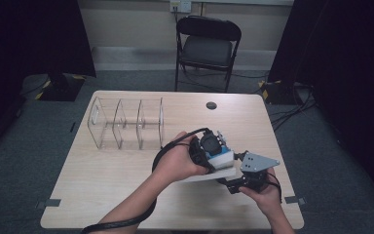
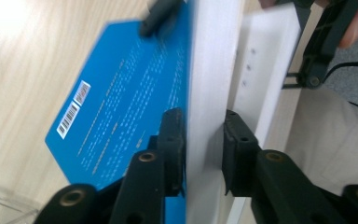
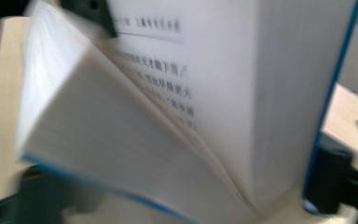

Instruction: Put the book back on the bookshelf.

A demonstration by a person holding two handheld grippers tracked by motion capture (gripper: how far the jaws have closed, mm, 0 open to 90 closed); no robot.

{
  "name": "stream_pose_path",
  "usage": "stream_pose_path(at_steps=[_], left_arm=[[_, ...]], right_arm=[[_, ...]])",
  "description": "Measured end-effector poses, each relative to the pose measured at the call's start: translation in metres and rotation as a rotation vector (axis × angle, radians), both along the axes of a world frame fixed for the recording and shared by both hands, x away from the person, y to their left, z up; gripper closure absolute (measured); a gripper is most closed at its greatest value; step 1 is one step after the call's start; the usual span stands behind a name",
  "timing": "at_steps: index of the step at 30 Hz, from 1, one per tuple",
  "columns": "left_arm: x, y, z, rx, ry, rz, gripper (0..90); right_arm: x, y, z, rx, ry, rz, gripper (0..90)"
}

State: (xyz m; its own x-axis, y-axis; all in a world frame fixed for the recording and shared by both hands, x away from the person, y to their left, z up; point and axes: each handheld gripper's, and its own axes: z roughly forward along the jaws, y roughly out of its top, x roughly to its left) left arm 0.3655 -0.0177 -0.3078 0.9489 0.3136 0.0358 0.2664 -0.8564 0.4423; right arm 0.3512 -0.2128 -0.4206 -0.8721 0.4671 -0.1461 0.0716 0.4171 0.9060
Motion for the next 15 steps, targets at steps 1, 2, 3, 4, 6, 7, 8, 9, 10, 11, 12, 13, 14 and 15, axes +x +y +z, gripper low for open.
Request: stream_pose_path(at_steps=[1,2,3,4,6,7,8,9,10,11,12,13,14,15], left_arm=[[0.000,0.002,0.000,-0.001,-0.011,0.001,69.8],[0.001,0.007,0.000,-0.027,-0.020,-0.008,66.9],[0.002,0.010,0.000,-0.044,-0.036,-0.018,64.4],[0.003,0.016,0.000,-0.077,-0.060,-0.030,60.7],[0.004,0.027,-0.001,-0.151,-0.094,-0.037,48.2],[0.004,0.033,0.001,-0.198,-0.094,-0.019,42.5],[0.004,0.040,0.006,-0.229,-0.086,-0.001,42.5],[0.002,0.048,0.013,-0.287,-0.108,0.011,38.5],[0.001,0.055,0.019,-0.332,-0.131,0.020,38.4],[-0.001,0.064,0.025,-0.346,-0.138,0.030,36.5],[-0.002,0.070,0.027,-0.357,-0.151,0.033,34.8],[-0.003,0.075,0.028,-0.358,-0.160,0.037,33.9],[-0.003,0.080,0.028,-0.353,-0.166,0.039,32.6],[-0.003,0.087,0.028,-0.352,-0.179,0.044,31.7]], right_arm=[[-0.001,-0.001,0.000,-0.011,0.009,0.004,31.2],[-0.001,-0.002,-0.001,-0.011,0.016,0.011,39.3],[-0.003,-0.001,-0.005,-0.001,0.025,0.024,43.4],[-0.005,0.000,-0.006,0.003,0.023,0.014,43.8],[-0.003,0.000,-0.004,0.010,0.028,0.014,44.6],[-0.002,0.000,-0.002,0.023,0.041,0.009,45.7],[-0.002,0.000,-0.002,0.023,0.041,0.009,45.7],[-0.001,-0.001,-0.002,0.026,0.048,0.010,46.0],[-0.001,-0.003,-0.002,0.038,0.061,0.006,46.2],[0.000,-0.004,-0.003,0.043,0.065,0.003,46.3],[0.000,-0.005,-0.002,0.055,0.081,-0.008,46.5],[0.001,-0.005,-0.002,0.061,0.088,-0.018,46.6],[0.001,-0.006,-0.001,0.069,0.095,-0.022,46.7],[0.002,-0.006,-0.001,0.078,0.100,-0.031,46.8]])
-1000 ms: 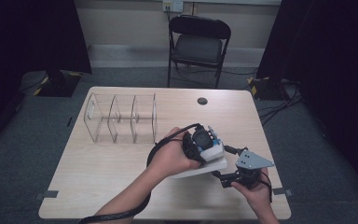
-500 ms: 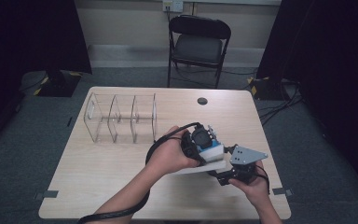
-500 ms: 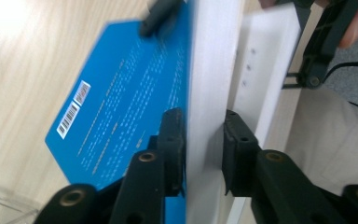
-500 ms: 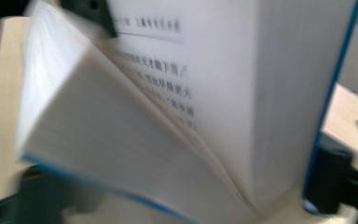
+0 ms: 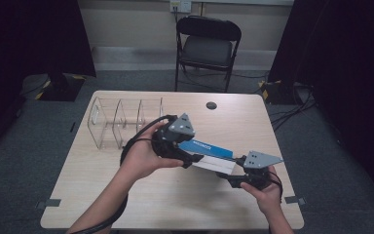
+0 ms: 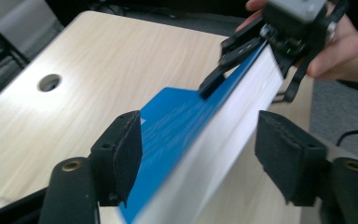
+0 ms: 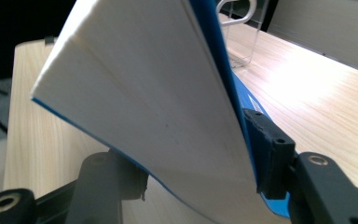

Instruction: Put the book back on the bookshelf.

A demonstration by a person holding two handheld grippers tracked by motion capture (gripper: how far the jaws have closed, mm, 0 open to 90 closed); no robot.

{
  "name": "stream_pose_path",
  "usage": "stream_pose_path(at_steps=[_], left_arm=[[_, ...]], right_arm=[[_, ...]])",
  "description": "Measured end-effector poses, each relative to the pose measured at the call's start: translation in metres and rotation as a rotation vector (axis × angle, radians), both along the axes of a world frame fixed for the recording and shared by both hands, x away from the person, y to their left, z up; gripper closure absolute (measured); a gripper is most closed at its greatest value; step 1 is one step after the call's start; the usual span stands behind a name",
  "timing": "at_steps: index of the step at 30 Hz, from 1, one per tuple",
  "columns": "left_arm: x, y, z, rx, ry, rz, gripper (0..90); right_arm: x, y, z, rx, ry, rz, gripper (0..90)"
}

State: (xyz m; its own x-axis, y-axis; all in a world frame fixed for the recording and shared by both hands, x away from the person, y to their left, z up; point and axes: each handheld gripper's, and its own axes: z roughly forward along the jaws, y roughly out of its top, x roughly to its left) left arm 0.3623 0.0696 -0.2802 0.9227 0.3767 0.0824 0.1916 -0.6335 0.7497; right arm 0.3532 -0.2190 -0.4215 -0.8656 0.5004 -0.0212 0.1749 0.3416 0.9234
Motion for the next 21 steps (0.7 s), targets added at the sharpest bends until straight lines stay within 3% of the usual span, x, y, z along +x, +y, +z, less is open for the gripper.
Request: stream_pose_path(at_steps=[3,8,13,17,21], left_arm=[[-0.001,0.021,-0.007,-0.039,-0.014,0.035,28.7],[-0.004,0.041,-0.023,-0.025,-0.009,0.045,25.6],[0.000,0.048,-0.061,-0.001,0.041,0.068,26.5],[0.004,0.052,-0.095,-0.010,0.089,0.081,26.8],[0.004,0.054,-0.123,0.032,0.120,0.092,27.2]], right_arm=[[0.002,-0.002,0.000,0.030,0.029,-0.018,47.1],[0.008,-0.006,0.003,0.090,0.088,-0.053,48.7],[0.015,-0.008,0.010,0.122,0.125,-0.084,50.6],[0.022,-0.006,0.017,0.129,0.148,-0.107,52.7],[0.031,-0.007,0.025,0.137,0.164,-0.127,54.8]])
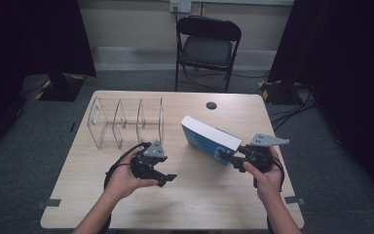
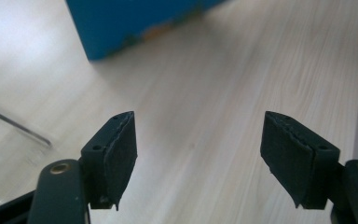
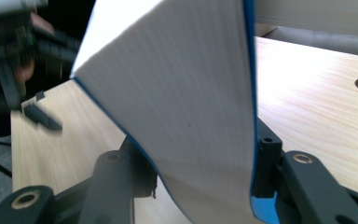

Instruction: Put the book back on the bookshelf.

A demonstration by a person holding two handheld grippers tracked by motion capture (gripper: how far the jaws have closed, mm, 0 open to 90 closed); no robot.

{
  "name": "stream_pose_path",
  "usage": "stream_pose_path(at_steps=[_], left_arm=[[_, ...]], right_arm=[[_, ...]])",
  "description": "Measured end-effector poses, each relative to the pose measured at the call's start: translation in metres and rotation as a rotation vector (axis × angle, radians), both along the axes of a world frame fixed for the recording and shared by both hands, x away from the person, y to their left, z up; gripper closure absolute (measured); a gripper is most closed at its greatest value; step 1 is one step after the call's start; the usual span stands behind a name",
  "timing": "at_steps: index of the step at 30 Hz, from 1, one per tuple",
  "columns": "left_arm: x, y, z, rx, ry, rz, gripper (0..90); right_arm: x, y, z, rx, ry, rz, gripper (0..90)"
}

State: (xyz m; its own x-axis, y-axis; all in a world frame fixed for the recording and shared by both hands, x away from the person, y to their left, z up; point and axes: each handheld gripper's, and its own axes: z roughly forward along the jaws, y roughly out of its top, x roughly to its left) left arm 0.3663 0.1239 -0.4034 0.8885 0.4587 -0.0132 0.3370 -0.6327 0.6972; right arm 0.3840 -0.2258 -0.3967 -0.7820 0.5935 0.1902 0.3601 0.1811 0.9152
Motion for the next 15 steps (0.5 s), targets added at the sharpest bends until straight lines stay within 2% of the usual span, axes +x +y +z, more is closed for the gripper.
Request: stream_pose_path(at_steps=[3,4,5,7,11,13,15], left_arm=[[-0.001,0.004,-0.017,0.029,0.020,0.003,27.5],[-0.001,0.005,-0.023,0.024,0.022,0.007,27.6],[-0.002,0.006,-0.028,0.036,0.039,0.001,27.0],[-0.003,0.010,-0.035,0.054,0.043,0.004,26.4],[-0.006,0.017,-0.051,0.011,0.040,0.015,26.5],[-0.006,0.021,-0.055,0.014,0.041,0.020,25.1],[-0.007,0.022,-0.063,-0.003,0.036,0.037,23.7]], right_arm=[[0.007,-0.001,0.004,0.010,0.011,-0.016,56.1],[0.009,-0.002,0.006,0.009,0.010,-0.017,56.5],[0.012,-0.002,0.008,0.010,0.010,-0.026,57.1],[0.015,-0.003,0.010,0.014,0.011,-0.035,57.5],[0.019,-0.005,0.011,0.031,0.014,-0.059,58.1],[0.022,-0.007,0.012,0.036,0.008,-0.075,58.5],[0.024,-0.007,0.012,0.033,-0.002,-0.078,58.8]])
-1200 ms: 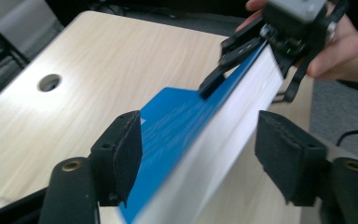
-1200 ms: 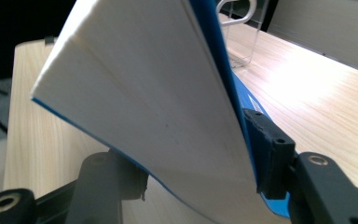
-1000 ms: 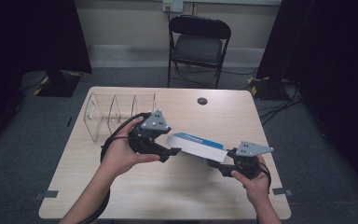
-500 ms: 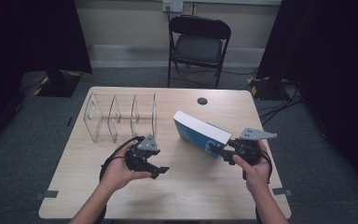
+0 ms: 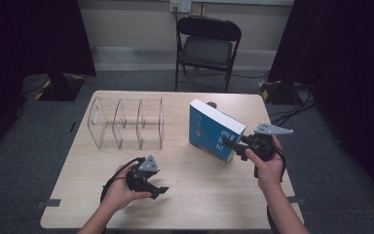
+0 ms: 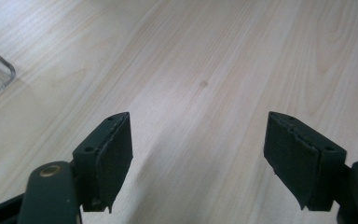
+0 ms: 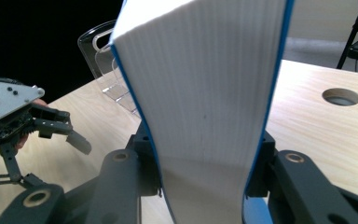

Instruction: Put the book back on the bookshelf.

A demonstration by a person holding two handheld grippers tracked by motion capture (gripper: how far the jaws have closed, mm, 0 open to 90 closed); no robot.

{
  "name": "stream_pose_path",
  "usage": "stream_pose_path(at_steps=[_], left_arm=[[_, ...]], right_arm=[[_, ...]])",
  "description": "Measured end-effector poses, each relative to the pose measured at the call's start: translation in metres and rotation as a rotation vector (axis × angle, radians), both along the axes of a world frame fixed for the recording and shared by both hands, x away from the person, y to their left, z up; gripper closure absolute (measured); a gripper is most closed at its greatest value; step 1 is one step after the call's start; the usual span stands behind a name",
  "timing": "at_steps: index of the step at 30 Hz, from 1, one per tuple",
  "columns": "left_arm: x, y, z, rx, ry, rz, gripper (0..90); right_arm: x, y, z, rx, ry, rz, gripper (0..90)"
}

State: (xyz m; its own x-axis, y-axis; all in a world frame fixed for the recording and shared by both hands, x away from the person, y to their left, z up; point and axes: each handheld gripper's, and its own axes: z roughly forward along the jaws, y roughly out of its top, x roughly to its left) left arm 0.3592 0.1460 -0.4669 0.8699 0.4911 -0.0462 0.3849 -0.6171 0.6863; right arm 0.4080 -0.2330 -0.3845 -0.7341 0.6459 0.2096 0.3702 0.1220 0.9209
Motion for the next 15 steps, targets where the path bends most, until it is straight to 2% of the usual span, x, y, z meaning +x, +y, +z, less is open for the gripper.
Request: stream_pose_path(at_steps=[2,6,10,11,14,15], left_arm=[[0.000,0.001,-0.006,0.013,-0.003,-0.005,23.0],[0.000,0.004,-0.017,0.006,-0.013,0.000,22.3],[0.000,0.005,-0.023,0.010,-0.019,0.007,22.0],[0.000,0.006,-0.026,0.002,-0.027,0.007,22.2],[0.001,0.005,-0.029,-0.014,-0.046,-0.001,19.5],[0.001,0.005,-0.030,-0.021,-0.051,-0.002,19.5]], right_arm=[[0.001,-0.001,0.001,-0.003,0.005,-0.004,58.8],[0.002,-0.001,0.002,-0.007,-0.002,-0.018,58.8],[0.003,0.000,0.003,-0.022,-0.027,-0.043,58.3],[0.003,0.001,0.004,-0.032,-0.029,-0.049,58.0],[0.004,0.007,0.007,-0.112,-0.059,-0.069,54.9],[0.004,0.007,0.007,-0.112,-0.059,-0.069,54.9]])
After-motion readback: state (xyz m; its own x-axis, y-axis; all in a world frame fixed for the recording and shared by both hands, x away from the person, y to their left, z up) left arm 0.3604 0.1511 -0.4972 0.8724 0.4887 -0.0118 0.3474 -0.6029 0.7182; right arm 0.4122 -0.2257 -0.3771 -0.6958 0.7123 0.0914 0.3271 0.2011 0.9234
